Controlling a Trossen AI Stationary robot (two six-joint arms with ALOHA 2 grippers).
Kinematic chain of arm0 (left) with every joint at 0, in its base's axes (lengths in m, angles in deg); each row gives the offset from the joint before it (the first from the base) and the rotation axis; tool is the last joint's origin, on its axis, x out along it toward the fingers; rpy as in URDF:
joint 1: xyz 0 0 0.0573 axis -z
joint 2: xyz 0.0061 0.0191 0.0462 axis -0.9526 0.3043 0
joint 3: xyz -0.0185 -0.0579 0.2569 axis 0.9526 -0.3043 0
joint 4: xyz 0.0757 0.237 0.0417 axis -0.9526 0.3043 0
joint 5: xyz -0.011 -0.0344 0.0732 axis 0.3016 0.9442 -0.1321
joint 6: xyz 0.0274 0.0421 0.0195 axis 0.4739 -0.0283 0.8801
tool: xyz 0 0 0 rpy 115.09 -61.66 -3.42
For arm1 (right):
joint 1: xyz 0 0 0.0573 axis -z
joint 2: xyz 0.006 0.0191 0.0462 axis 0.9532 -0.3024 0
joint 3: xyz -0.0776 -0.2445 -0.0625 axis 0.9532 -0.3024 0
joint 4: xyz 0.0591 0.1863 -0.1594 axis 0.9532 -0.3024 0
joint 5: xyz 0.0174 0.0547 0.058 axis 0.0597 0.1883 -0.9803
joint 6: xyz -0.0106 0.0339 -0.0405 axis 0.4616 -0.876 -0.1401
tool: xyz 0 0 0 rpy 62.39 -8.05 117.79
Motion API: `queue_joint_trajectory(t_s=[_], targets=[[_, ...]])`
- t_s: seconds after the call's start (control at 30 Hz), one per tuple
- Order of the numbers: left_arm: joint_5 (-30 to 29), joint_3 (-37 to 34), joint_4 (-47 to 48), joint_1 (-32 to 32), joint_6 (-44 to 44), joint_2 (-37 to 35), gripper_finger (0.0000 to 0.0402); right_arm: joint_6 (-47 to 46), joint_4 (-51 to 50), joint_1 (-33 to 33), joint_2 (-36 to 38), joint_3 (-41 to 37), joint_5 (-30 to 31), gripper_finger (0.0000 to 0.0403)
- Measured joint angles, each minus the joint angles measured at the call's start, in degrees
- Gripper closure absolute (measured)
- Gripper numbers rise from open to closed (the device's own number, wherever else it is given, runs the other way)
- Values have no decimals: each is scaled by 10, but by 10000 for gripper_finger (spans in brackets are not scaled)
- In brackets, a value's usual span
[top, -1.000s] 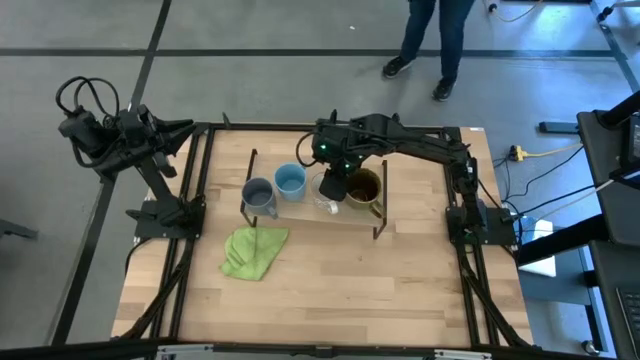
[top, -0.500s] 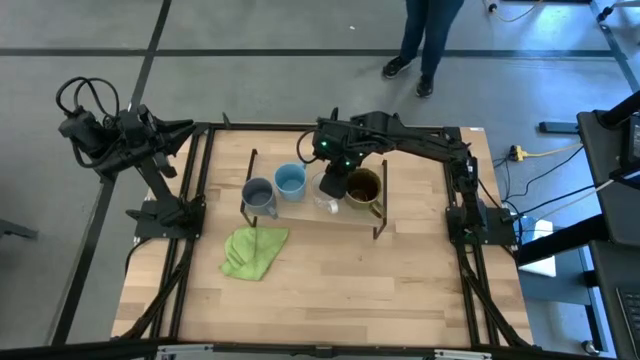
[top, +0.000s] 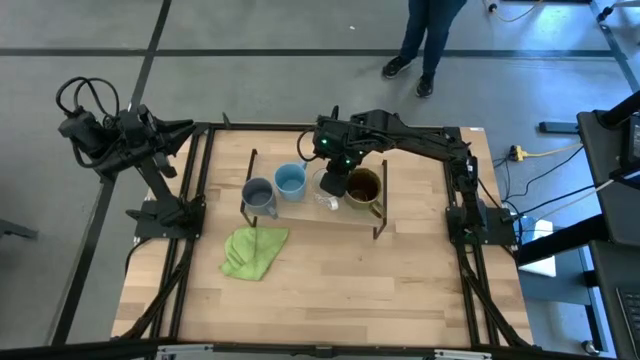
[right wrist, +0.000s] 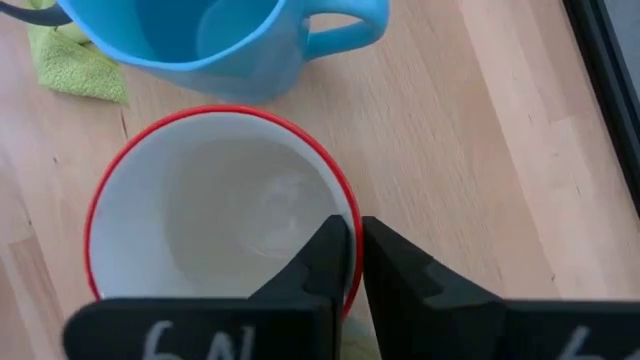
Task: Stack small to large cups/mugs on shelf
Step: Adjust the mugs on the shelf
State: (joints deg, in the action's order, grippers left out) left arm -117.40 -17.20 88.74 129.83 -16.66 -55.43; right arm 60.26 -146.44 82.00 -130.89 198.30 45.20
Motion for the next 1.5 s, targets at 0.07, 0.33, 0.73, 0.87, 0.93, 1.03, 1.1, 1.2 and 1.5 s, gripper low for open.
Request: queue_joint_trajectory(t_s=[0.07, 0.33, 0.73, 0.87, 0.93, 1.03, 1.1, 1.2, 1.5], targets=[[0, 0, 0, 0, 0, 0, 335, 1, 1, 1, 0, 0, 0, 363], [0, 0, 0, 0, 0, 0, 335, 4, 13, 5, 0, 0, 0, 362], [0, 0, 0, 0, -1, 0, 335, 3, 8, 0, 0, 0, -24, 348], [0, 0, 0, 0, -1, 0, 335, -1, 5, 0, 0, 0, -26, 316], [0, 0, 0, 0, -1, 0, 335, 0, 4, 0, 0, 1, -26, 299], [0, 0, 0, 0, -1, 0, 335, 2, 2, 0, 0, 15, -1, 278], [0, 0, 0, 0, -1, 0, 335, 2, -1, 0, 1, 27, 10, 270], [0, 0, 0, 0, -2, 0, 335, 3, -16, 2, 3, 33, 27, 267], [0, 0, 0, 0, -2, 0, 335, -14, -81, 12, 19, 33, 118, 269]])
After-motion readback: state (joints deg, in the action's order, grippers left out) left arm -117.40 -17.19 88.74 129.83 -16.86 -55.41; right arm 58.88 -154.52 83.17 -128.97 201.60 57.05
